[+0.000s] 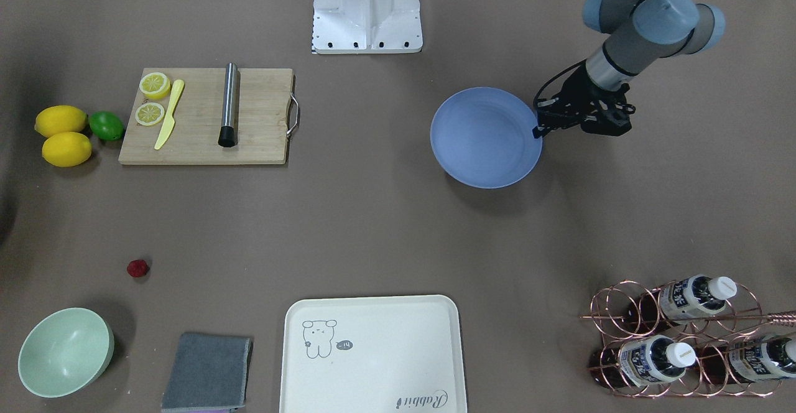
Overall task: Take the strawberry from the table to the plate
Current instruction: 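Push the blue plate toward the table center with the left gripper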
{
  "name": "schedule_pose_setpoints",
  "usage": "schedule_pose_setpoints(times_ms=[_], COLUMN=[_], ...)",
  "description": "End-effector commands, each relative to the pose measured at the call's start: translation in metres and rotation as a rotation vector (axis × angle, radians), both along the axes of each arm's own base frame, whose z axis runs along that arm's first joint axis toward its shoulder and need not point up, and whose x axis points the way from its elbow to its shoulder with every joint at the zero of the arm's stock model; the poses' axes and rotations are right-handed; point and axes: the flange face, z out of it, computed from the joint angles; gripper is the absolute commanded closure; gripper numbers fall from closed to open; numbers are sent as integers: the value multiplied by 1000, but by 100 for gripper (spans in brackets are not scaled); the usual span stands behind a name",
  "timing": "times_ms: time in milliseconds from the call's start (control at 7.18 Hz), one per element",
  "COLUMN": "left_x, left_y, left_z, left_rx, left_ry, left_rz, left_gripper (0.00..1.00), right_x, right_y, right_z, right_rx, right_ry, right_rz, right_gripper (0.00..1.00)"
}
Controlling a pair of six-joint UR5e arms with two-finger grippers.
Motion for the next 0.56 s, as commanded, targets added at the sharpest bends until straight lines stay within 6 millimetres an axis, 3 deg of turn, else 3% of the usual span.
schedule_pose_setpoints(times_ms=[0, 139, 418], left_x=[82, 135, 179], left_y=[-3, -2, 21], left_z=[-100, -122, -133], left_rx=[-59, -46, -57], left_ry=[17, 8, 0], left_rz=[-57, -91, -119], left_gripper=[100, 100, 100], right_x=[-61, -117, -190], right_y=[-40, -55, -69], right_z=[-55, -87, -122], right_rx=[-72, -94, -65], right_ry=[-16, 11, 59], right_rz=[56, 73, 66], right_gripper=[0, 0, 0])
